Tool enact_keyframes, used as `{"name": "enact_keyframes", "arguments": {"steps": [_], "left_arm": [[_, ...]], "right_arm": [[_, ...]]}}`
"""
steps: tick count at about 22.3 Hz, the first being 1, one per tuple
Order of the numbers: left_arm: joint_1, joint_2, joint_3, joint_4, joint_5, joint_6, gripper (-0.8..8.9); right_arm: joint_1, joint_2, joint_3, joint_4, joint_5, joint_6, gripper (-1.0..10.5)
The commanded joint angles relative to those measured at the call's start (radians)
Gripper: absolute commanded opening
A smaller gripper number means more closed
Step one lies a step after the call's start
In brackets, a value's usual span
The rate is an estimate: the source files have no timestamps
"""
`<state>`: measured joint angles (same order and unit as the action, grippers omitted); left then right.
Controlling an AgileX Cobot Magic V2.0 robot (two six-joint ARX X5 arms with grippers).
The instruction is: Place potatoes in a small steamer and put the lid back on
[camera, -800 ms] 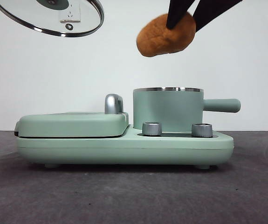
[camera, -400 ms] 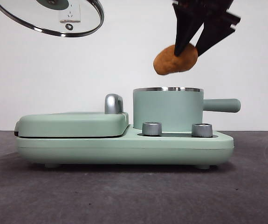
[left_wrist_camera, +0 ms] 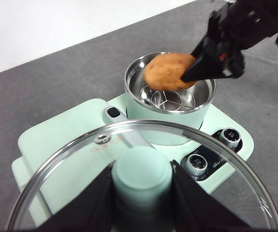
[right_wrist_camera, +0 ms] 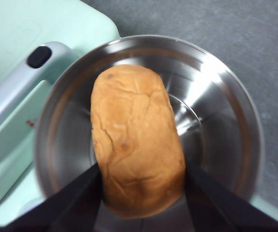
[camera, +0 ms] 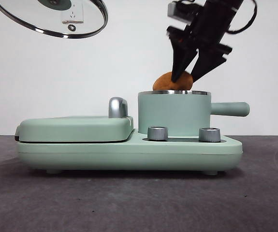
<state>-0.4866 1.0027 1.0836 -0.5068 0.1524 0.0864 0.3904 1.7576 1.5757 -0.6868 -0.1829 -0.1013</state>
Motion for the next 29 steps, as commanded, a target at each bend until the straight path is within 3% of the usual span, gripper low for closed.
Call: {"name": "enact_keyframes", "arguments": {"steps": [1,16,19,23,29], "left_arm": [[-0.003,-0.003,0.014,0.027,0.000,0.009,0.14],[-0.003,-0.003,0.014,0.027,0.000,0.005,0.14],[-0.003,-0.003,0.014,0.027,0.000,0.006,0.14],[-0.003,-0.003,0.014,0.027,0.000,0.006,0.14],[-0.003,-0.003,0.014,0.028,0.001,0.006,0.14]], "right_arm": [[0.004,0.048,0.025,0.022,0.000,-0.014,2.1],[0.004,0.131,0.025,0.038,0.034,-0.022,2.2],[0.004,0.131,0.025,0.030,0.028,-0.022,3.4],[0.004,0.127,0.026,0.029,0.018,-0.022,3.4],[0.003,-0.065,0.028,0.006,0.021,0.005,3.4]]}}
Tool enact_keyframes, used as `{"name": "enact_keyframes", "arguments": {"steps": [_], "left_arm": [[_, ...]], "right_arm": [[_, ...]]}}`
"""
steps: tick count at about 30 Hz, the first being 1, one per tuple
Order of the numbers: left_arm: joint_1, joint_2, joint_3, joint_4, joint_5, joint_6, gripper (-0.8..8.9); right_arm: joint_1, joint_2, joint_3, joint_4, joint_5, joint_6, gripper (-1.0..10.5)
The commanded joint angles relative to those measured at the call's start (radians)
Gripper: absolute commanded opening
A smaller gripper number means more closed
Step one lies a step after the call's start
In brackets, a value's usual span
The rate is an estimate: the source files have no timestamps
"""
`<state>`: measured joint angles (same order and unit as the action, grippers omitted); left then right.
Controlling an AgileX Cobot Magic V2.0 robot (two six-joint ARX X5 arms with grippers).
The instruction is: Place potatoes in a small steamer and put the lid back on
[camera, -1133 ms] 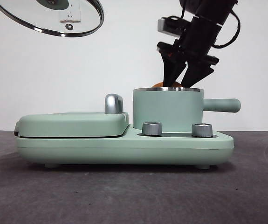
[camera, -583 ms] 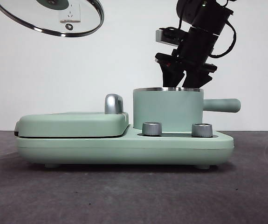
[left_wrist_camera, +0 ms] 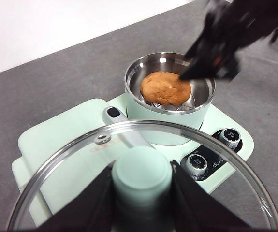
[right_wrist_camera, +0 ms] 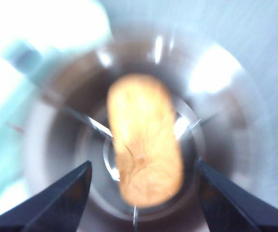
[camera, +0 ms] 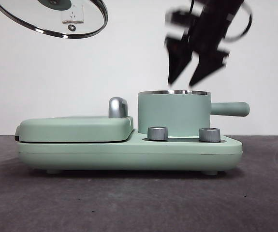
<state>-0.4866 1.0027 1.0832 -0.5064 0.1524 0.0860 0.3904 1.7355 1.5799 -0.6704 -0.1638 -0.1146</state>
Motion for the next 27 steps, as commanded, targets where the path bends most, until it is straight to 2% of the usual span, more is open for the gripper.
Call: {"name": "enact_keyframes", "arguments": {"steps": [1,6,12,20,27], "left_arm": [[-0.003,-0.003,0.015,0.027,0.001,0.006,0.14],[-0.004,-0.003,0.015,0.053,0.002,0.006,0.14],[-0.005,-0.002,0.015,0.116,0.017,0.002,0.14],[-0.007,0.034,0.015,0.230,0.063,0.002,0.14],[-0.048,0.152,0.015,0.395,0.066,0.003,0.14]], "right_arm": [[0.003,-0.082,0.024,-0.030,0.010,0.030,3.4],[0.002,-0.317,-0.039,-0.107,0.038,0.032,3.4],[0.002,-0.658,-0.306,-0.039,0.060,0.038,3.3],[0.002,-0.986,-0.513,-0.040,0.060,0.125,3.3],[0.002,-1.174,-0.554,-0.108,0.061,0.182,3.3]]}}
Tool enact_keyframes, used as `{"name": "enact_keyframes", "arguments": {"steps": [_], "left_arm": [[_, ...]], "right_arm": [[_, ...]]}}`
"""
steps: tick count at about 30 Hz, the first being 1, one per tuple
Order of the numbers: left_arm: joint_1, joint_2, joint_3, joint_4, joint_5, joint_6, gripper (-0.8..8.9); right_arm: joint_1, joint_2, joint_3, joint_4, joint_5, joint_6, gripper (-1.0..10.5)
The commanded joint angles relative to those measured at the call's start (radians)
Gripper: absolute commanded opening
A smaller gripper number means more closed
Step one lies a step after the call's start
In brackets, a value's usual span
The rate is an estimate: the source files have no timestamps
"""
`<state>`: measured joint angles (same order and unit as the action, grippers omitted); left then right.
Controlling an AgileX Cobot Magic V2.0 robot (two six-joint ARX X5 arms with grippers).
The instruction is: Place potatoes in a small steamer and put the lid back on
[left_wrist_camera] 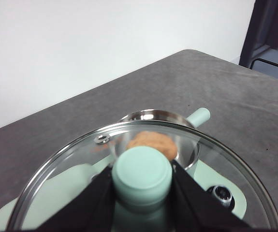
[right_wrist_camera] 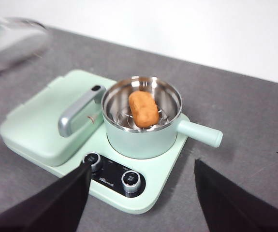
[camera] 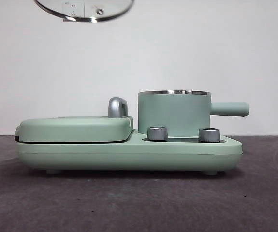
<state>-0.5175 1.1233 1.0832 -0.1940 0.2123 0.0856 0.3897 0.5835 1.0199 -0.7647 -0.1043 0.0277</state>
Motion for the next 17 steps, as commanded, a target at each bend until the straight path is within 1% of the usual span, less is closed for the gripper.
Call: {"name": "enact_keyframes", "arguments": {"steps": [1,4,7,11,17], "left_arm": [[-0.022,0.051,0.015,0.116,0.006,0.005,0.14],[-0.034,0.128,0.020,0.231,0.014,0.002,0.14],[-0.044,0.208,0.042,0.295,0.025,0.002,0.14],[-0.062,0.322,0.112,0.300,0.025,0.008,0.14],[-0.081,0.481,0.243,0.304,0.033,0.033,0.14]], "right_arm": [[0.003,-0.036,0.006,-0.027,0.001,0.045,3.3],[0.003,-0.069,0.006,-0.076,0.001,0.047,3.3],[0.003,-0.078,0.006,-0.135,0.001,0.047,3.3],[0.003,-0.077,0.006,-0.207,0.002,0.043,3.3],[0.003,-0.078,0.006,-0.228,0.009,0.036,3.3]]}}
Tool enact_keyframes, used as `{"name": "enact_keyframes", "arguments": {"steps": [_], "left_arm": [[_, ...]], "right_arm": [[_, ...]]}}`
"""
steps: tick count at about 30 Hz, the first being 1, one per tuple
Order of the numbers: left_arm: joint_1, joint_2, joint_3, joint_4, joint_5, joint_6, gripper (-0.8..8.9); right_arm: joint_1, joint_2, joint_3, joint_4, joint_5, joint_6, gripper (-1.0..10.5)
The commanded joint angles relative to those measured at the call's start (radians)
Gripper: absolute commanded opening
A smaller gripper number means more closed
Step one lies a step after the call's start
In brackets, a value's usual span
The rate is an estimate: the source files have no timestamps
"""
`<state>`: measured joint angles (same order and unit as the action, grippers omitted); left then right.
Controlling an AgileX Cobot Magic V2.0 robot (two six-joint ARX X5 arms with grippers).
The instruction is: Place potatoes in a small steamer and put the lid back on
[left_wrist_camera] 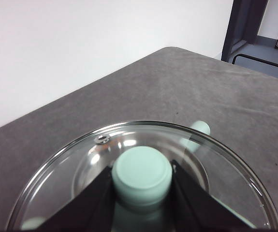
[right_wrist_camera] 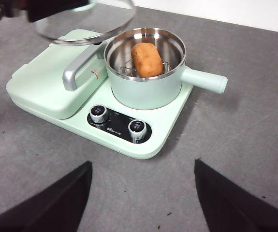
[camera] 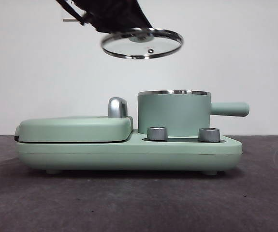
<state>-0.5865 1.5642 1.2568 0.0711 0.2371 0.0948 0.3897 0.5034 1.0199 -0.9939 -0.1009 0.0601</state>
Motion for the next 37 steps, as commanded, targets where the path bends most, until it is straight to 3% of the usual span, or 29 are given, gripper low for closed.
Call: {"name": "enact_keyframes", "arguments": {"steps": [1,10,24,37], "left_arm": [[-0.015,0.063,0.088,0.043,0.008,0.025,0.14],[-0.027,0.242,0.227,0.078,0.018,0.024,0.14],[-0.029,0.346,0.227,0.208,0.019,0.026,0.14],[-0.029,0.388,0.227,0.233,0.019,0.028,0.14]], "right_arm": [[0.003,0.002,0.006,0.002,0.006,0.003,3.3],[0.003,0.002,0.006,-0.005,0.031,0.004,3.3],[0.003,0.002,0.006,-0.005,0.054,0.004,3.3],[0.002,0.002,0.006,-0.006,0.081,0.004,3.3]]}}
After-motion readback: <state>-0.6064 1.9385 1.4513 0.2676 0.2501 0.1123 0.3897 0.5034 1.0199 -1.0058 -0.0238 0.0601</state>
